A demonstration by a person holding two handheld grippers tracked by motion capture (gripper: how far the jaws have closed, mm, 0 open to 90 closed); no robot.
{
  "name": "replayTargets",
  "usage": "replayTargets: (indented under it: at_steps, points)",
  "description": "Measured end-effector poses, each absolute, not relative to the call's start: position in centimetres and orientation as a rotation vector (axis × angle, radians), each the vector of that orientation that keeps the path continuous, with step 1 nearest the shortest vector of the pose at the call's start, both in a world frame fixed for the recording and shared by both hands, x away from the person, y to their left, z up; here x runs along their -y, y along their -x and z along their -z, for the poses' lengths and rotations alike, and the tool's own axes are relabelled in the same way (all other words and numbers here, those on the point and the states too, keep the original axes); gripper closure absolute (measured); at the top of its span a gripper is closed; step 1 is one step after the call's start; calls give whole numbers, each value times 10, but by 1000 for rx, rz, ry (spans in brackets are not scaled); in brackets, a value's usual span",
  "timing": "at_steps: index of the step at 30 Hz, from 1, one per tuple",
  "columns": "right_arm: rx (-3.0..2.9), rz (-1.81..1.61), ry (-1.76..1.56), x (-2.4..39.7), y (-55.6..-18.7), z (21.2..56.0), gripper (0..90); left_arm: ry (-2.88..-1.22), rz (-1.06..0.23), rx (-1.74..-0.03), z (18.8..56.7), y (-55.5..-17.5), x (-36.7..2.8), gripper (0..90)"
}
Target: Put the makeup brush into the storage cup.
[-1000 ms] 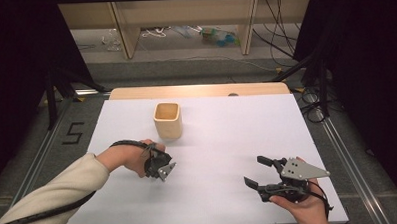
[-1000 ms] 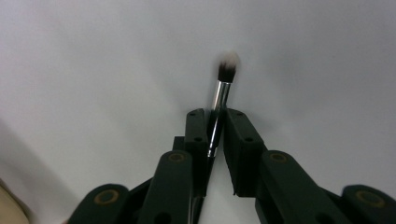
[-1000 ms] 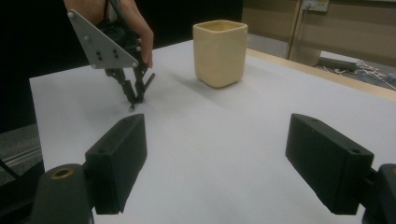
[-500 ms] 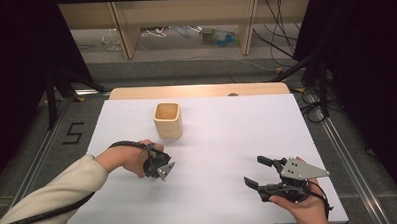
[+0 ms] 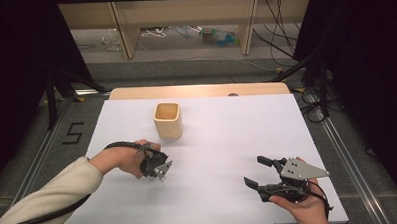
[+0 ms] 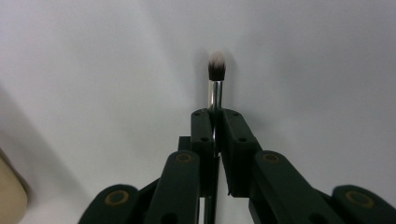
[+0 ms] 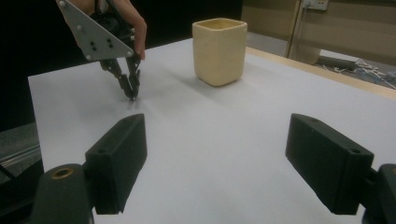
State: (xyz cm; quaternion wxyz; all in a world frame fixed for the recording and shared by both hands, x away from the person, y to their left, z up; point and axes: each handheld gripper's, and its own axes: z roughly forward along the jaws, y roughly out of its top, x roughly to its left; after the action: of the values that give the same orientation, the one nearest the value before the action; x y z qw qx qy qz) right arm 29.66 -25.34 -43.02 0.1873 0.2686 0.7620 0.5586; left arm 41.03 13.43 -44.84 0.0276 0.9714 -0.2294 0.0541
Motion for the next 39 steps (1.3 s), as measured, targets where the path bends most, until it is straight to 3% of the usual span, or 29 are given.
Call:
replayTargets:
  at_steps: [20,39]
  points:
    - [-2142,-1572,-768,253,-297,431,218,-2823,-313,491,415,-402,-145,840]
    - [-2164,-1581,-794,252,-296,431,217,-2661,-394,340,411,-394,-159,840]
